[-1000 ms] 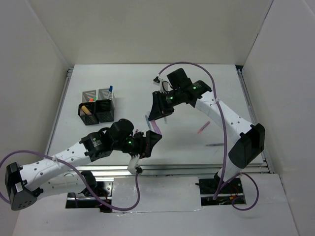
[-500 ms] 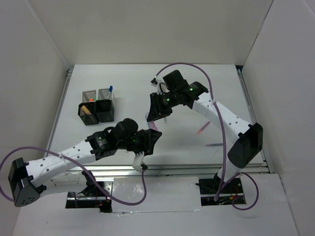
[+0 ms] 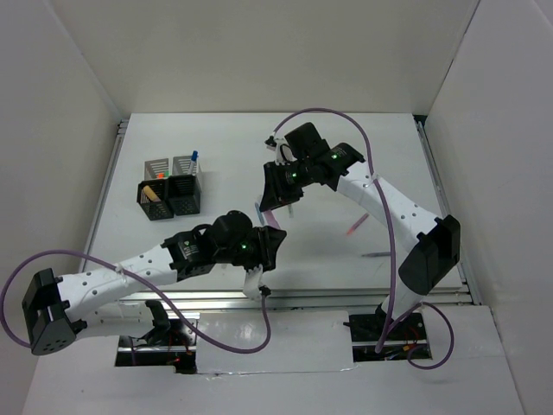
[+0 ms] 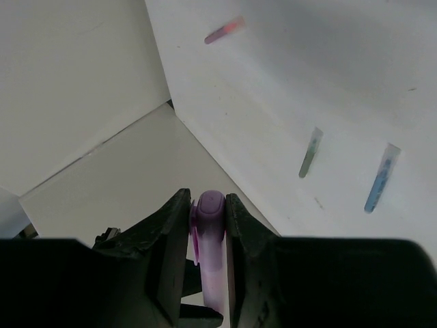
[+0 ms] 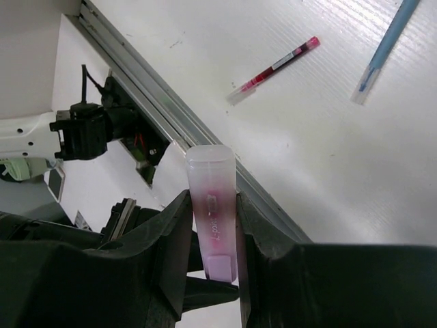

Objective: Sort the stationery into containers
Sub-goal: Place the pen in the storage box.

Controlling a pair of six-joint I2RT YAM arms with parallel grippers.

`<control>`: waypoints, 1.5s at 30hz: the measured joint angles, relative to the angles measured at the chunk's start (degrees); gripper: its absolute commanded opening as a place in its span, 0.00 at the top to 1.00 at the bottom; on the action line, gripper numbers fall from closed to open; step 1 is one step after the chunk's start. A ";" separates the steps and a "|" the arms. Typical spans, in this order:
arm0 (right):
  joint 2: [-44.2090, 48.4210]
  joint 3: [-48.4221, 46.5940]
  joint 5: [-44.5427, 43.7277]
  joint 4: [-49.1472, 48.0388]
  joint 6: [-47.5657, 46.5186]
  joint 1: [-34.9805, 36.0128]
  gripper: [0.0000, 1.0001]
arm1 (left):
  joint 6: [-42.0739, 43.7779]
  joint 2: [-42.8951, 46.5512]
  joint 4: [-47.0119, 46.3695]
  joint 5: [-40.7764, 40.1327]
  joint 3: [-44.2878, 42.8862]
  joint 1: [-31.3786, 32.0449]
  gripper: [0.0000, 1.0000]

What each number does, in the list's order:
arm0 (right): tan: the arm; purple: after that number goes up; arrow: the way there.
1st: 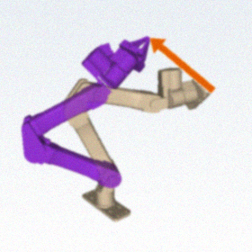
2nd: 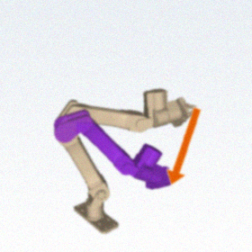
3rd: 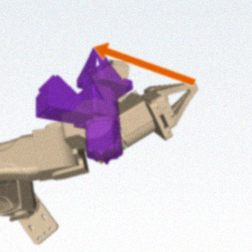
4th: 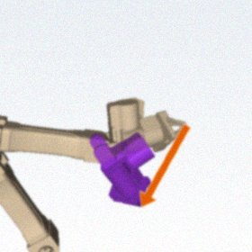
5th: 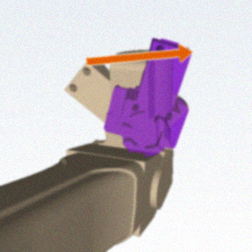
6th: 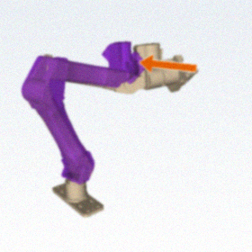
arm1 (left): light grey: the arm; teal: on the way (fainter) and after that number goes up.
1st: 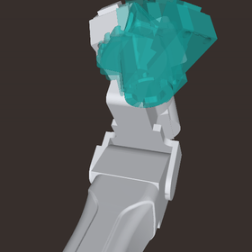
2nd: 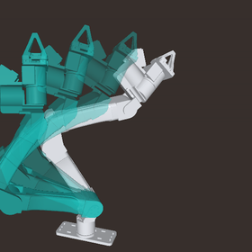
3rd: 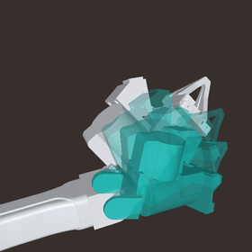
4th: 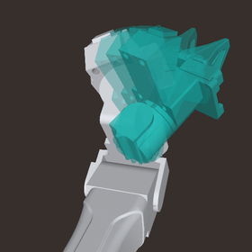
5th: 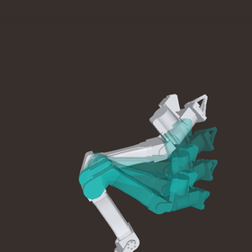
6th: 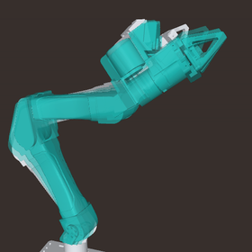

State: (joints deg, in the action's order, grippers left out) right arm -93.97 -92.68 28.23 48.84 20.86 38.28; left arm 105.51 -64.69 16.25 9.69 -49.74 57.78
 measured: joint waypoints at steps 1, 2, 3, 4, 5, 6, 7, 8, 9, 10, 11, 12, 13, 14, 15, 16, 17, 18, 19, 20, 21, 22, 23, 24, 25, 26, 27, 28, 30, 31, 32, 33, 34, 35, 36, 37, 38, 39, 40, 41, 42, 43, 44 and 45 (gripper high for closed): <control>0.00 0.00 0.00 -0.02 -0.11 0.00 0.62 | -0.68 0.00 -0.33 -0.20 0.02 0.15 1.00; 0.00 0.00 0.02 -0.02 -0.13 0.00 0.43 | -0.98 0.02 -0.68 -0.39 0.11 0.31 1.00; 0.00 0.00 0.11 -0.02 0.17 0.00 0.35 | -1.16 0.07 -1.27 -0.52 0.42 0.48 1.00; 0.00 0.00 0.15 -0.09 0.39 0.04 0.23 | -1.22 0.07 -1.60 -0.57 0.61 0.63 1.00; 0.00 0.00 0.17 -0.15 0.48 0.11 0.19 | -1.31 0.15 -1.84 -0.63 0.85 0.90 1.00; 0.00 0.00 0.13 -0.17 0.33 0.15 0.15 | -1.68 0.42 -1.95 -0.68 1.16 1.22 1.00; 0.00 0.00 0.04 -0.22 0.20 0.07 0.08 | -2.16 0.83 -1.88 -0.81 1.38 1.68 1.00; 0.00 -0.02 0.04 -0.20 0.31 -0.33 0.07 | -2.62 1.38 -1.70 -0.94 1.42 2.19 1.00; 0.00 -0.07 0.09 -0.15 0.15 -0.50 0.07 | -3.82 2.19 -1.49 -1.05 1.42 2.86 1.00; 0.00 -0.44 0.22 -0.13 0.07 -1.60 0.06 | -5.14 3.21 -1.22 -1.03 1.42 3.54 1.00; 0.00 -0.94 0.61 -0.11 -0.11 -2.84 0.06 | -7.08 4.28 -0.87 -1.01 1.42 4.22 1.00; 0.00 -1.81 0.87 -0.07 -0.39 -4.72 0.06 | -9.75 5.66 -0.46 -0.92 1.42 4.94 1.00; 0.00 -2.86 0.96 -0.15 -0.79 -6.95 0.06 | -12.61 6.95 0.02 -0.94 1.36 5.53 1.00; 0.00 -4.07 0.98 -0.39 -1.46 -10.03 0.06 | -15.58 7.98 0.42 -0.90 1.22 5.95 1.00; 0.09 -5.05 0.92 -0.52 -2.34 -12.81 0.06 | -20.50 8.79 1.03 -1.01 0.76 6.19 1.00; 0.24 -5.90 0.63 -0.83 -3.23 -15.87 0.06 | -26.64 9.35 1.38 -1.22 0.02 6.12 1.00; 0.50 -6.34 0.15 -1.14 -4.50 -18.67 0.06 | -32.92 9.73 1.42 -1.60 -1.11 5.62 1.00; 0.94 -6.43 -0.44 -1.38 -5.99 -21.64 0.06 | -39.50 10.01 1.09 -1.55 -2.38 3.98 1.00; 1.44 -6.40 -1.07 -1.27 -7.34 -24.06 0.06 | -46.58 10.47 0.35 -0.98 -3.54 1.22 1.00; 2.01 -6.34 -1.92 -1.16 -8.61 -25.99 0.06 | -54.53 11.13 -0.98 0.20 -4.70 -3.06 1.00; 2.82 -6.16 -2.69 -1.20 -10.29 -27.61 0.06 | -61.79 11.93 -2.69 1.38 -5.77 -9.16 1.00; 3.76 -5.75 -3.23 -1.22 -11.80 -28.55 0.06 | -68.85 12.96 -5.07 2.62 -6.25 -15.89 1.00; 5.14 -4.96 -3.87 -1.22 -13.35 -29.20 0.06 | -74.86 14.03 -7.50 3.67 -6.25 -21.90 1.00; 6.60 -4.04 -4.28 -1.27 -14.75 -29.46 0.07 | -81.29 15.10 -9.75 4.63 -6.21 -29.40 1.00; 8.09 -2.89 -4.52 -1.40 -16.11 -29.49 0.07 | -86.60 15.85 -11.78 6.21 -5.95 -35.78 1.00; 9.70 -1.68 -4.52 -1.16 -17.42 -29.49 0.07 | -91.91 16.48 -14.25 8.04 -5.49 -42.12 1.00; 10.78 -0.87 -4.48 -1.22 -18.16 -29.59 0.07 | -96.63 16.57 -16.31 9.46 -5.22 -48.30 1.00; 11.72 -0.11 -4.44 -1.22 -18.88 -29.66 0.07 | -101.20 15.78 -18.12 12.70 -5.11 -54.84 1.00; 12.85 1.11 -4.07 -1.25 -19.74 -29.77 0.07 | -110.01 13.33 -23.47 18.86 -4.85 -68.28 1.00; 12.96 1.51 -3.80 -1.18 -20.00 -29.86 0.07 | -114.49 11.39 -26.71 21.53 -4.55 -74.07 1.00; 12.96 1.77 -3.50 -1.25 -20.24 -29.94 0.07 | -118.33 9.27 -29.83 23.12 -4.11 -78.55 1.00; 12.87 2.03 -3.28 -1.29 -20.37 -29.97 0.07 | -121.22 7.04 -32.59 24.76 -3.32 -81.55 1.00; 12.72 2.23 -2.93 -1.16 -20.39 -29.97 0.07 | -123.54 4.94 -35.06 26.21 -2.29 -83.54 1.00; 12.57 2.29 -2.56 -1.16 -20.41 -29.97 0.07 | -125.83 2.82 -37.62 27.26 -0.87 -85.29 1.00; 12.37 2.29 -2.29 -1.25 -20.52 -29.97 0.07 | -127.10 1.29 -39.65 27.91 0.52 -86.05 1.00; 12.22 2.29 -2.16 -1.25 -20.55 -29.92 0.07 | -128.23 0.00 -41.33 28.55 2.10 -86.55 1.00; 12.02 2.29 -1.99 -1.22 -20.61 -29.75 0.07 | -128.52 -0.72 -42.51 29.07 3.06 -86.64 1.00; 11.87 2.29 -1.88 -1.22 -20.70 -29.62 0.07 | -128.85 -1.51 -44.33 29.99 4.09 -86.73 1.00; 11.78 2.29 -1.86 -1.22 -20.76 -29.53 0.07 | -129.41 -2.14 -46.07 30.99 4.76 -86.90 1.00; 11.74 2.29 -1.84 -1.22 -20.79 -29.46 0.07 | -129.68 -2.75 -47.91 31.91 5.18 -86.97 1.00; 11.72 2.29 -1.81 -1.22 -20.81 -29.38 0.07 | -129.81 -3.34 -49.46 32.87 5.38 -87.03 1.00; 11.72 2.29 -1.77 -1.22 -20.83 -29.24 0.07 | -129.76 -4.15 -51.76 33.90 5.46 -87.12 1.00; 11.72 2.29 -1.68 -1.25 -20.87 -29.16 0.07 | -129.70 -4.90 -53.48 34.18 5.46 -87.23 1.00; 11.72 2.32 -1.57 -1.22 -21.00 -29.11 0.07 | -129.55 -5.77 -55.15 34.32 5.46 -87.25 1.00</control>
State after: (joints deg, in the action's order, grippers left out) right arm -82.26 -90.37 26.65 47.62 -0.14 9.17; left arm -24.03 -70.46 -38.89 44.01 -44.27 -29.47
